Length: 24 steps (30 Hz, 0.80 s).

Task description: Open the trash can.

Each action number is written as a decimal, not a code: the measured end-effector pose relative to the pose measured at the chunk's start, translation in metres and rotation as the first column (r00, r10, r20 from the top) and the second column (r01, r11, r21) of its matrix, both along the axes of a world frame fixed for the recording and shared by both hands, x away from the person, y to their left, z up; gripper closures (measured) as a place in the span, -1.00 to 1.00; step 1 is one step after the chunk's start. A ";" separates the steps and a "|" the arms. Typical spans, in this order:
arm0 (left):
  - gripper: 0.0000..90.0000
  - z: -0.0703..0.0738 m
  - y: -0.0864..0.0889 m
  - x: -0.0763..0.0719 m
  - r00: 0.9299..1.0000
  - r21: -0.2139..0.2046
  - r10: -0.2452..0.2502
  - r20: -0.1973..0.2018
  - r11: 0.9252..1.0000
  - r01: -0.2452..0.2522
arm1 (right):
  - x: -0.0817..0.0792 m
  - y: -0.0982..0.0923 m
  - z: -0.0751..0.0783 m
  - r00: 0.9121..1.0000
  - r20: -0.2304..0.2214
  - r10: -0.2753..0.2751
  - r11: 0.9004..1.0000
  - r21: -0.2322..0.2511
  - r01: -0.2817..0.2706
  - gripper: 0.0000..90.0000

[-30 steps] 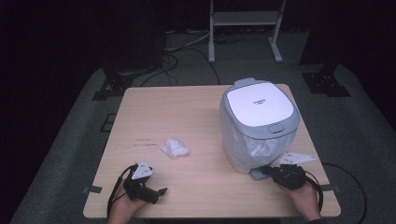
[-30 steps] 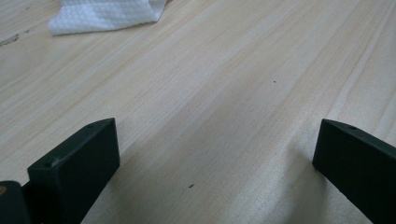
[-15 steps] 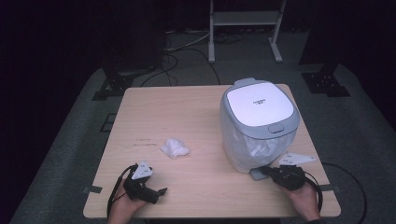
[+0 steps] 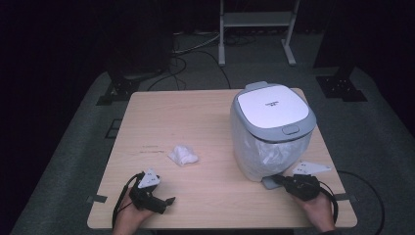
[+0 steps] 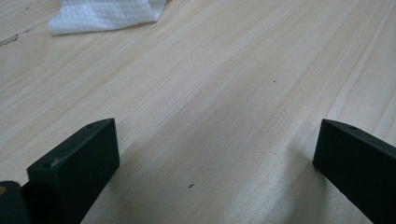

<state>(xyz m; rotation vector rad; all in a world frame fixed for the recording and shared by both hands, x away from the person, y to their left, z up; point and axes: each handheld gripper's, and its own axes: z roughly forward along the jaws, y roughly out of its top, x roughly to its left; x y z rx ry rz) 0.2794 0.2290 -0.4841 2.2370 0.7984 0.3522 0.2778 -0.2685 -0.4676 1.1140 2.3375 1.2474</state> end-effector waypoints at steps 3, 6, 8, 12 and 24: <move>-1.00 0.000 0.000 0.000 1.000 0.000 0.000 0.000 1.000 0.000 | 0.000 0.000 -0.001 1.000 0.003 0.003 1.000 0.000 -0.003 1.00; -1.00 0.000 0.000 0.000 1.000 0.000 0.000 0.000 1.000 0.000 | 0.000 -0.001 -0.002 1.000 0.000 0.001 1.000 0.003 -0.001 1.00; -1.00 0.000 0.000 0.000 1.000 -0.001 0.001 0.001 1.000 -0.001 | 0.000 0.000 -0.002 1.000 0.001 0.001 1.000 0.000 -0.001 1.00; -1.00 0.000 0.000 0.000 1.000 -0.001 0.001 0.001 1.000 -0.001 | 0.000 0.000 -0.004 1.000 -0.001 0.003 1.000 0.000 -0.003 1.00; -1.00 0.000 0.000 0.000 1.000 -0.001 0.001 0.001 1.000 -0.001 | 0.002 0.000 -0.009 1.000 -0.022 0.007 1.000 -0.011 -0.008 1.00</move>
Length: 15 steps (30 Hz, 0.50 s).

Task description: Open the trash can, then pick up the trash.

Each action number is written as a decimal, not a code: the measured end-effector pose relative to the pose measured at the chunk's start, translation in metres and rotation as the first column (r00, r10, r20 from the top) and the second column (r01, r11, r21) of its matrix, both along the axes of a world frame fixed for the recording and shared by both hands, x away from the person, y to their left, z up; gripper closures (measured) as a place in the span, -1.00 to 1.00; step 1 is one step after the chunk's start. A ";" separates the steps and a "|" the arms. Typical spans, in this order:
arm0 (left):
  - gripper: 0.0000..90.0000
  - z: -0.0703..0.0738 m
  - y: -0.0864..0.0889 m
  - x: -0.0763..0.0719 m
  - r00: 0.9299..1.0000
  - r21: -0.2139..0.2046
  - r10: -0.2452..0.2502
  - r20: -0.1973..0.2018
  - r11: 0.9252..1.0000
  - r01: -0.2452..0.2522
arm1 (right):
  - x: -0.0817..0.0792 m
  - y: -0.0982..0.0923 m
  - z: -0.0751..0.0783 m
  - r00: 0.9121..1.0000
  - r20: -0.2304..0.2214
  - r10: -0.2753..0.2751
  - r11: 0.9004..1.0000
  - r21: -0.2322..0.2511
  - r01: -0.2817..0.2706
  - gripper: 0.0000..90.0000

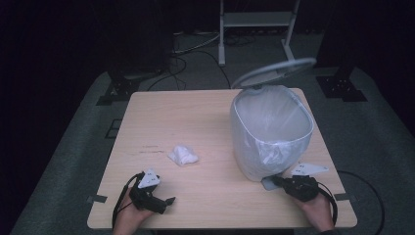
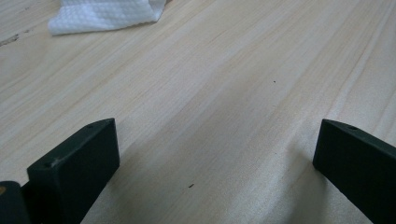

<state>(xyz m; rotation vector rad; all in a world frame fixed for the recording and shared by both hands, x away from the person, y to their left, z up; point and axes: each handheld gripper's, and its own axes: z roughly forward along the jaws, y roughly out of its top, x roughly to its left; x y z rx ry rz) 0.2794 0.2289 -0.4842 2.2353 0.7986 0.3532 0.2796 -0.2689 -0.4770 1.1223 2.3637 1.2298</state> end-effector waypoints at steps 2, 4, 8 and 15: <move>-1.00 0.000 0.000 0.000 1.000 0.000 0.000 0.000 1.000 0.000 | -0.001 0.000 -0.001 1.000 -0.001 -0.003 1.000 0.001 0.003 1.00; -1.00 0.000 0.000 0.000 1.000 0.000 0.000 0.000 1.000 0.000 | -0.001 0.001 -0.001 1.000 0.002 -0.004 1.000 -0.002 0.004 1.00; -1.00 0.000 0.000 0.000 1.000 0.000 0.000 0.000 1.000 0.000 | -0.001 0.001 -0.001 1.000 0.003 -0.006 1.000 -0.003 0.006 1.00; -1.00 0.000 0.000 0.000 1.000 -0.001 0.000 -0.001 1.000 0.000 | -0.002 0.001 -0.001 1.000 0.004 -0.007 1.000 -0.004 0.007 1.00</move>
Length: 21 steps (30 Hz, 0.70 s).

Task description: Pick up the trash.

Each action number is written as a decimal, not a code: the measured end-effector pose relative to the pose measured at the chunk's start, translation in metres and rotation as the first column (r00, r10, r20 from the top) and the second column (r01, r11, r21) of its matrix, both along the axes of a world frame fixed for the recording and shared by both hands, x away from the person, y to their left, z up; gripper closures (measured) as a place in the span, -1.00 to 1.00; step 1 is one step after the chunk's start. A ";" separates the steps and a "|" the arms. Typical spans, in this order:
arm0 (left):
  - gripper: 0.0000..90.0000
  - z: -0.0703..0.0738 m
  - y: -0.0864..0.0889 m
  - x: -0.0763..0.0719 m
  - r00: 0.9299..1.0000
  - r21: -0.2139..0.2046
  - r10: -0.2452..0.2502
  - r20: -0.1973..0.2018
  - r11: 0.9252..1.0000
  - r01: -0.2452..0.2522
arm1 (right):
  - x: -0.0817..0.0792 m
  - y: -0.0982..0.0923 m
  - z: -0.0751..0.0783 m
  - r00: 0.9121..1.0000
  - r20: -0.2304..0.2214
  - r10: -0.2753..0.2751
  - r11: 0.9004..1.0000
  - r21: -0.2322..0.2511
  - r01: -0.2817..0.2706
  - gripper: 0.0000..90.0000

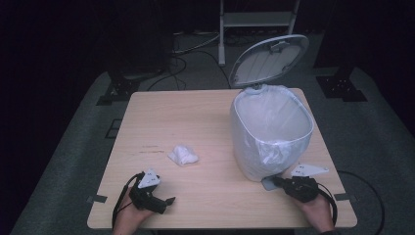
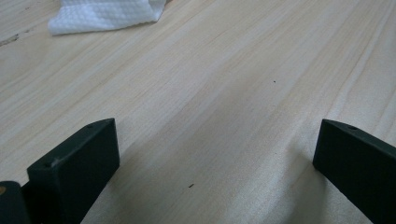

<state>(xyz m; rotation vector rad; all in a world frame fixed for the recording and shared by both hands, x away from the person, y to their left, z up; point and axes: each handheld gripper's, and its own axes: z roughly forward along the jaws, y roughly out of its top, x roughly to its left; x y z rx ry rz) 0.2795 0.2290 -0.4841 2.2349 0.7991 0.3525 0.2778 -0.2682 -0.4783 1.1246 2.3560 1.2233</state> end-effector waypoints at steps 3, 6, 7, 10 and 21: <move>-1.00 0.000 0.000 0.000 1.000 0.000 0.001 0.000 1.000 -0.001 | 0.000 0.000 0.000 1.000 0.000 0.001 1.000 0.006 -0.001 1.00; -1.00 0.000 0.000 0.000 1.000 -0.003 0.007 -0.002 1.000 -0.007 | 0.000 0.000 0.000 1.000 0.000 0.002 1.000 0.007 -0.002 1.00; -1.00 0.000 0.000 0.000 1.000 -0.004 0.007 -0.003 1.000 -0.007 | 0.000 -0.001 -0.001 1.000 0.001 0.001 1.000 0.007 -0.001 1.00; -1.00 0.000 0.001 0.000 1.000 -0.008 0.011 -0.006 1.000 -0.011 | 0.000 -0.001 -0.001 1.000 0.002 0.002 1.000 0.011 -0.002 1.00; -1.00 0.004 0.001 0.001 1.000 -0.014 0.023 -0.008 1.000 -0.023 | 0.001 -0.002 -0.001 1.000 -0.005 0.002 1.000 0.018 -0.002 1.00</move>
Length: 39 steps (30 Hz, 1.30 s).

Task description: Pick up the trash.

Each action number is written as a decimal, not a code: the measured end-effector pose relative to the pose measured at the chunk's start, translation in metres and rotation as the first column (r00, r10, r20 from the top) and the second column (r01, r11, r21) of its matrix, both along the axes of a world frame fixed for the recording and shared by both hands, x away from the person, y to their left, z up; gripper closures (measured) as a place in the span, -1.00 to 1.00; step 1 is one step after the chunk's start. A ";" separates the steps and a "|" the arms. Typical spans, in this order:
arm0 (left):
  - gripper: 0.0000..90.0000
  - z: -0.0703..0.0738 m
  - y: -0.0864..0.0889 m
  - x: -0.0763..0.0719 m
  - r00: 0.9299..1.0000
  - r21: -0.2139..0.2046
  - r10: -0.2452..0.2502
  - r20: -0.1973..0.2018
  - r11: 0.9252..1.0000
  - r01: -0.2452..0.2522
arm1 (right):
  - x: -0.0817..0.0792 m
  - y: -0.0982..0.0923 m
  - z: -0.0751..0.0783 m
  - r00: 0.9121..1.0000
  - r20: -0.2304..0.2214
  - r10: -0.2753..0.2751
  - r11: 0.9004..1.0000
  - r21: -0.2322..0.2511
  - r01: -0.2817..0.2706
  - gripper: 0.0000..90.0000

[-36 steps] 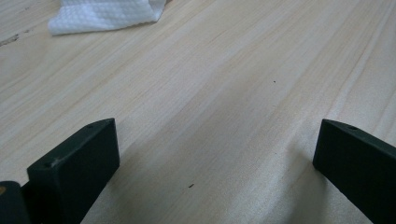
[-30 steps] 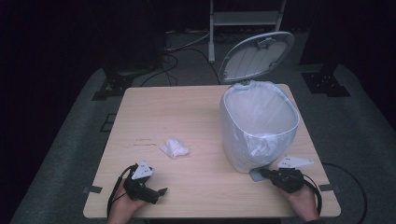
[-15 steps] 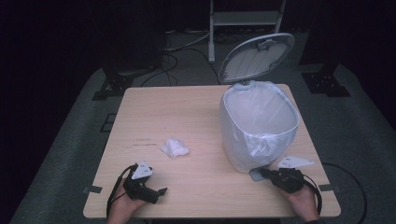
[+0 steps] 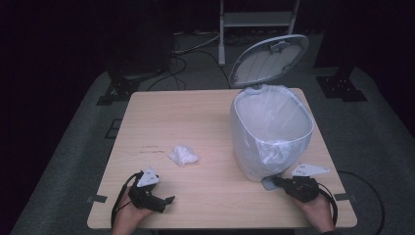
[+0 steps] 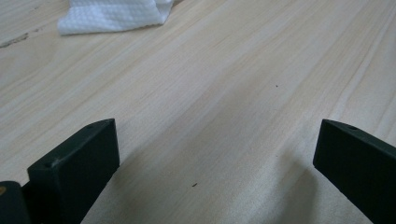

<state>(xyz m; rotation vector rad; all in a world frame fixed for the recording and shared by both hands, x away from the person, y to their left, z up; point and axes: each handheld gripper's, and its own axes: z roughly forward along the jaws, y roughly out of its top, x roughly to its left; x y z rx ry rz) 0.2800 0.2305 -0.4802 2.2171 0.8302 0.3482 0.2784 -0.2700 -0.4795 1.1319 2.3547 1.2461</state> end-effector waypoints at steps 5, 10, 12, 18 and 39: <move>-1.00 0.004 0.001 0.001 1.000 -0.012 0.006 0.001 1.000 -0.006 | 0.000 0.000 0.000 1.000 -0.002 -0.001 1.000 0.003 0.001 1.00; -1.00 0.007 -0.001 0.002 1.000 -0.027 0.009 0.002 1.000 -0.009 | 0.000 0.000 0.000 1.000 -0.001 -0.002 1.000 0.003 0.002 1.00; -1.00 0.009 -0.001 0.002 1.000 -0.028 0.008 0.004 1.000 -0.007 | 0.000 0.000 0.000 1.000 -0.001 -0.003 1.000 0.003 0.003 1.00; -1.00 0.013 -0.003 0.006 1.000 -0.040 0.008 0.007 0.999 -0.007 | 0.000 0.000 0.000 1.000 0.001 -0.003 1.000 0.003 0.003 1.00; -1.00 0.031 -0.010 0.027 0.999 -0.064 -0.007 0.038 0.998 0.009 | -0.001 0.000 0.000 1.000 0.003 -0.003 1.000 0.002 0.003 1.00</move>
